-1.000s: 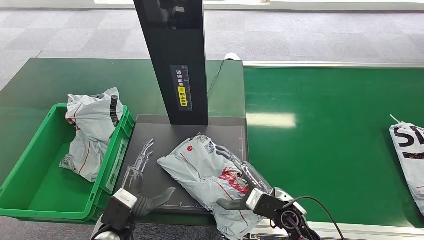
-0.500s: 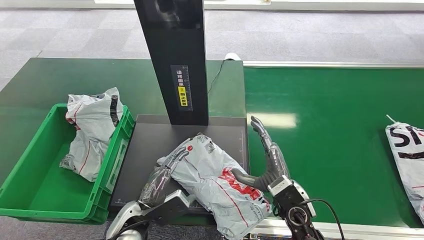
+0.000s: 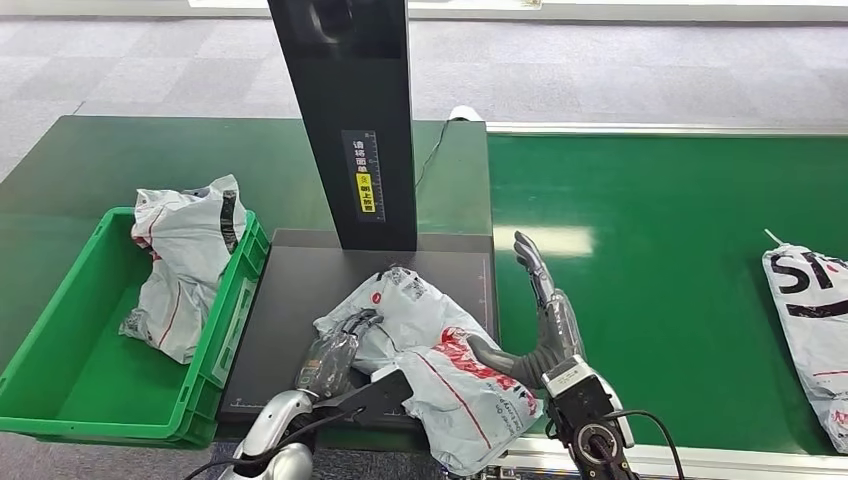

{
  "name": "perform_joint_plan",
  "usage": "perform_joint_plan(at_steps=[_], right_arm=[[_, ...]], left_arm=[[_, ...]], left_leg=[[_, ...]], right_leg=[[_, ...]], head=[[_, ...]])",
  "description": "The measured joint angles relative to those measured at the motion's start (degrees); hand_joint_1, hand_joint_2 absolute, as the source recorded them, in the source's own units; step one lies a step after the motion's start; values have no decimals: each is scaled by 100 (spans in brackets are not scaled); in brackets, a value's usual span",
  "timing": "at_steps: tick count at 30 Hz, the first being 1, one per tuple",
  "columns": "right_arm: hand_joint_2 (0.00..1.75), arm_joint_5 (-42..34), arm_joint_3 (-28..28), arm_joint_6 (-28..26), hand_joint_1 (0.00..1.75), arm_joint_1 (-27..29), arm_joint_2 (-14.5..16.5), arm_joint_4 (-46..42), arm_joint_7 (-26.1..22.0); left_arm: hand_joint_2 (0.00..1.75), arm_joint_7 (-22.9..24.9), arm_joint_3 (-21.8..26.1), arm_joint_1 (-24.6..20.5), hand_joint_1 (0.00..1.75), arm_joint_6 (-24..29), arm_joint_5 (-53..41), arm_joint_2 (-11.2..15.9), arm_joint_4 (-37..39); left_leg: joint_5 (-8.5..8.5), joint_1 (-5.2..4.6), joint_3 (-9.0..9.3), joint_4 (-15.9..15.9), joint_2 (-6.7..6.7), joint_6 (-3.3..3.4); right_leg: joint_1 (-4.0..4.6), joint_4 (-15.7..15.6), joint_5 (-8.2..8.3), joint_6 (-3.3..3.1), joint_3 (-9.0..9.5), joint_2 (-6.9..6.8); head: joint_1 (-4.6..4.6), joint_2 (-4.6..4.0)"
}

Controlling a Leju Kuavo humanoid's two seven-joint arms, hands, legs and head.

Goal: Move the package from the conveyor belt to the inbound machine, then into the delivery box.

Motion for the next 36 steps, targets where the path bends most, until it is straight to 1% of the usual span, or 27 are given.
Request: perform_joint_plan(at_steps=[9, 15, 19, 22, 29, 31, 33, 36], right_arm=[[175, 1, -84, -56, 0, 205, 1, -186, 13], [175, -131, -151, -73, 0, 351, 10, -312, 3], [175, -183, -207, -90, 0, 438, 20, -379, -14], [175, -213, -237, -109, 0, 482, 21, -409, -39], [175, -271, -248, -176, 0, 536, 21, -415, -93], [175, -287, -248, -192, 0, 543, 21, -415, -98], [175, -297, -248, -202, 0, 542, 20, -415, -101], [175, -308, -247, -214, 0, 541, 19, -415, -102]], left_arm=[[175, -566, 135, 38, 175, 546, 478, -16, 44], [175, -1056, 362, 171, 175, 989, 1501, -66, -201], [175, -1395, 529, 255, 175, 1475, 1886, -70, -473], [175, -1748, 636, 348, 175, 1892, 2174, -70, -705], [175, -2662, 944, 625, 175, 3164, 2924, -89, -1445], [175, -2890, 1067, 720, 175, 3392, 2911, -87, -1724], [175, -3186, 1266, 825, 175, 3454, 2697, -129, -2018], [175, -3567, 1812, 942, 175, 3457, 2030, -317, -2436]], left_leg=[[0, 0, -1, 0, 1, 0], [0, 0, -4, 0, 0, 0], [0, 0, -4, 0, 1, 0], [0, 0, -4, 0, 1, 0], [0, 0, -5, -1, 1, 0], [0, 1, -6, -1, 0, 0], [0, 1, -7, -1, 1, 0], [0, 1, -7, -2, 2, 0]], right_leg=[[0, 0, 0, 0, -1, 0], [0, 0, 0, 0, -3, 0], [0, 0, 0, 0, -3, 0], [0, 0, 0, 0, -3, 0], [1, 0, 0, 0, -3, 0], [1, 0, -1, 0, -3, 0], [1, 0, -1, 0, -3, 0], [1, 0, -1, 0, -3, 1]], head=[[0, 0], [1, 0], [0, 0], [1, 0], [0, 0], [0, 0], [1, 0], [1, 0]])
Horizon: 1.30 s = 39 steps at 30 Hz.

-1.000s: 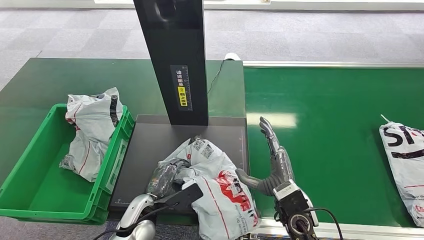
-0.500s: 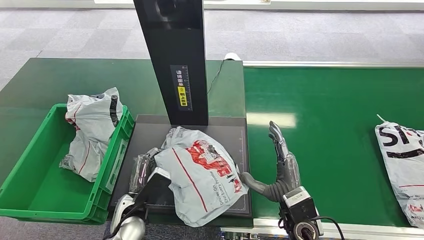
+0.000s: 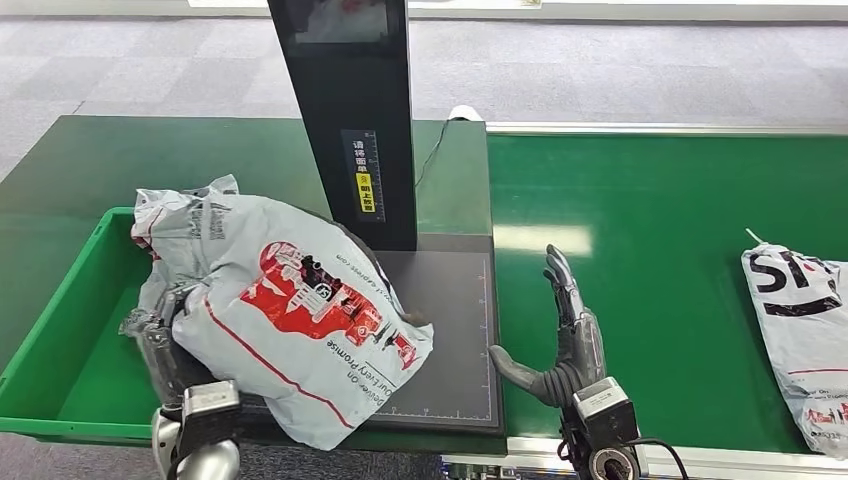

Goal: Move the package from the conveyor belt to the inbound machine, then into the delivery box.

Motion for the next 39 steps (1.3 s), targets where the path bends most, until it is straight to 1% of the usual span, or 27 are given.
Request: perform_joint_plan(at_steps=[2, 4, 6, 8, 11, 14, 16, 18, 22, 26, 31, 35, 37, 39], right_arm=[[175, -7, -1, 1, 0, 7, 0, 0, -4], [175, -7, 0, 9, 0, 27, 0, 0, -14], [175, 3, 1, 24, 0, 56, -1, 0, -32], [175, 15, 1, 42, 0, 74, -4, 0, -63], [175, 18, 1, 72, 0, 81, -10, 0, -110], [175, 18, 1, 108, 0, 102, -20, 0, -120], [175, 21, 1, 134, 0, 115, -27, 0, -120], [175, 30, 0, 142, 0, 135, -34, -5, -119], [175, 92, -2, 164, 0, 221, -41, -71, -113], [175, 176, -22, 199, 0, 359, -42, -197, -101], [175, 254, -112, 277, 0, 484, -42, -343, -83], [175, 277, -189, 329, 0, 495, -42, -392, -38], [175, 297, -220, 360, 0, 496, -42, -405, -11], [175, 319, -238, 385, 0, 497, -40, -413, 12]], left_arm=[[175, 42, 439, 39, 175, 0, -498, -115, -181], [175, 249, 878, 51, 175, 0, -853, -179, -267], [175, 587, 1304, 31, 175, 0, -1204, -200, -292], [175, 1062, 1684, -35, 175, 0, -1649, -153, -272], [175, 1957, 2112, -218, 175, -1, -2253, 124, -86], [175, 2820, 2411, -455, 175, -63, -2661, 560, 261], [175, 3226, 2583, -625, 175, -203, -2863, 873, 551], [175, 3479, 2719, -779, 175, -410, -3005, 1168, 834], [0, 3924, 2904, -1041, 175, -912, -3234, 1608, 1354], [0, 4246, 2973, -1288, 175, -1547, -3403, 1898, 1814], [0, 4460, 2884, -1366, 175, -2483, -3575, 2050, 2071], [175, 4437, 2694, -1347, 175, -3139, -3611, 2114, 2147], [175, 4412, 2589, -1314, 175, -3368, -3589, 2120, 2133], [175, 4413, 2493, -1268, 87, -3519, -3575, 2120, 2094]], left_leg=[[0, 0, 1, 0, 0, 0], [0, 1, 2, 0, 0, 0], [1, 2, 3, 0, 0, -1], [2, 3, 3, -1, 0, -2], [4, 5, 4, -1, 0, -5], [7, 7, 5, -1, 0, -9], [8, 8, 5, -1, 1, -11], [8, 9, 5, -1, 3, -11], [8, 8, 4, -1, 2, -11], [8, 8, 3, -1, 2, -11], [8, 8, 4, -1, 5, -11], [8, 8, 4, -1, 0, -11], [8, 8, 4, -1, -1, -11], [8, 8, 4, -1, -1, -11]], right_leg=[[0, 0, 0, 0, 0, 0], [1, 0, 0, 0, -1, 0], [2, 0, 0, 0, -1, 0], [3, 0, 0, -1, -2, 0], [5, 1, 0, -1, -2, 0], [7, 1, 0, -1, -2, 0], [9, 2, 0, -1, -2, 1], [9, 3, 0, -1, -2, 2], [9, 3, 0, -1, -4, 2], [9, 3, 0, -1, -4, 2], [8, 2, 0, -1, -5, 3], [9, 2, 0, -1, -2, 1], [8, 2, 0, -1, -1, 1], [8, 2, 0, -1, -1, 1]], head=[[1, 0], [0, 0], [-1, 0], [1, 0], [1, 0], [1, 0], [1, 0], [1, 0], [1, 0], [1, 0], [1, 0], [1, 0], [2, 0], [2, 0]])
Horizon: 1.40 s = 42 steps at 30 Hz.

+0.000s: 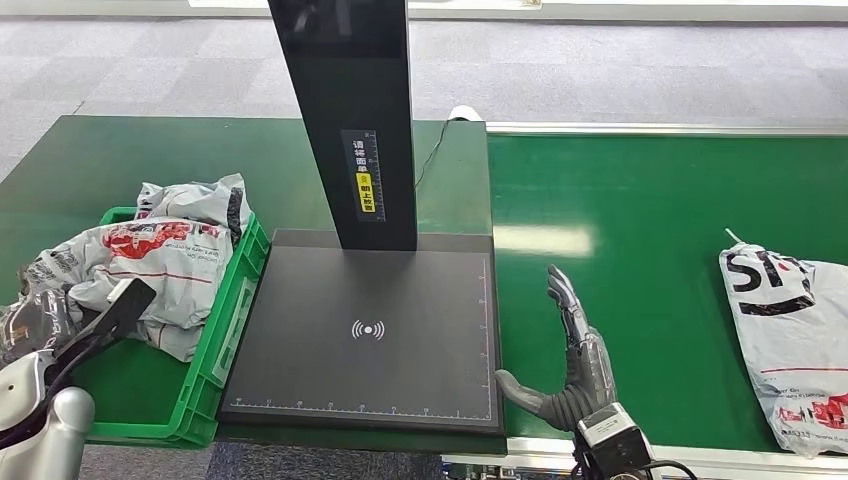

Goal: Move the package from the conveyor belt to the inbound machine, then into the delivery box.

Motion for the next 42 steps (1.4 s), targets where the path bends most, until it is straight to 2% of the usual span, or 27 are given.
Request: perform_joint_plan(at_steps=[1, 2, 5, 7, 10, 15, 17, 19, 24, 27, 29, 33, 35, 38, 41, 42], right_arm=[[175, 11, -5, 7, 0, 1, 2, -5, 7], [175, 24, -9, 15, 0, 2, 5, -13, 10], [175, 52, -15, 41, 0, 4, 10, -43, 25], [175, 62, -15, 47, 0, 4, 14, -57, 37], [175, 69, -15, 48, 0, 4, 30, -78, 44], [175, 69, -14, 45, 0, -7, 72, -94, 61], [175, 68, -14, 44, 0, -23, 76, -94, 64], [175, 68, -14, 42, 0, -36, 86, -94, 67], [175, 65, -13, 34, 0, -45, 101, -94, 76], [175, 45, -13, -10, 0, -50, 101, -94, 76], [175, 23, -13, -50, 0, -54, 100, -94, 75], [175, -23, -11, -116, 0, -55, 82, -92, 55], [175, -58, -11, -125, 0, -59, 65, -85, 32], [175, -156, -9, -125, 0, -96, 18, -52, 1], [175, -267, 1, -95, 0, -204, -50, 13, -4], [175, -284, 3, -85, 0, -227, -61, 26, -4]], left_arm=[[175, 7, -39, 24, 44, -31, 0, -2, -25], [131, 18, -72, 47, 0, -27, 2, -4, -54], [0, 24, -134, 127, 0, 199, 57, -37, -172], [0, -58, -150, 174, 0, 546, 209, -88, -296], [0, -357, -156, 251, 0, 1397, 717, -214, -590], [0, -1417, -209, 611, 0, 2998, 2251, -551, -1431], [0, -1875, -244, 812, 0, 3373, 2677, -711, -1800], [0, -2170, -265, 987, 0, 3513, 2896, -853, -2112], [0, -2421, -290, 1201, 0, 3519, 3110, -1058, -2545], [0, -3048, -294, 1259, 0, 3519, 3703, -1228, -2764], [0, -3275, -374, 1335, 0, 3518, 4015, -1345, -2953], [0, -2933, -683, 1485, 0, 3480, 3879, -1441, -3174], [0, -3036, -861, 1518, 0, 3376, 4208, -1452, -3206], [0, -3637, -1167, 1539, 0, 2609, 5753, -1447, -3252], [0, -3939, -1590, 1614, 0, 1097, 7170, -1440, -3300], [0, -3955, -1678, 1633, 0, 813, 7361, -1440, -3308]], left_leg=[[0, 0, 0, 0, 0, 0], [0, 0, 0, 0, 0, 0], [0, 0, -1, 0, 0, 0], [0, 0, -1, 0, 0, 0], [0, -1, -3, 0, 0, 0], [-5, -1, -5, 0, 5, -1], [-6, -1, -7, 0, 3, -1], [-7, -1, -8, 0, 2, -1], [-5, 0, -7, 0, -1, -2], [-4, 0, -6, 0, -1, -3], [-4, -1, -5, 0, 0, -3], [-5, -1, -5, 1, -1, -3], [-6, -1, -6, 1, -1, -2], [-6, -1, -5, 1, -3, -2], [-5, -1, -4, 1, -2, -2], [-5, -1, -4, 1, -1, -2]], right_leg=[[0, 0, 0, 0, 0, -1], [0, 0, 0, 0, 0, -1], [0, 0, 0, 0, -1, -2], [0, 0, 0, 0, -1, -1], [-1, 0, 0, 0, -1, -1], [-2, -1, -1, 0, -4, 1], [-2, -1, -1, 1, -5, 0], [-2, -1, -1, 0, -5, -1], [-1, -2, -1, 0, -4, -1], [-1, -1, -1, 0, -2, -1], [-1, -1, -1, 0, -2, -1], [-3, -2, -1, 0, -2, -2], [-3, -2, -1, 0, -3, -1], [-2, -2, -1, 0, -2, -2], [-2, -2, -1, 1, -1, -1], [-3, -2, -1, 1, -1, -1]], head=[[-1, 0], [-1, 0], [0, 0], [-1, 0], [-1, 0], [-1, 0], [0, 0], [0, 0], [-2, 0], [-1, 0], [0, 0], [0, 0], [-1, 0], [-1, 0], [-1, 0], [0, 0]])
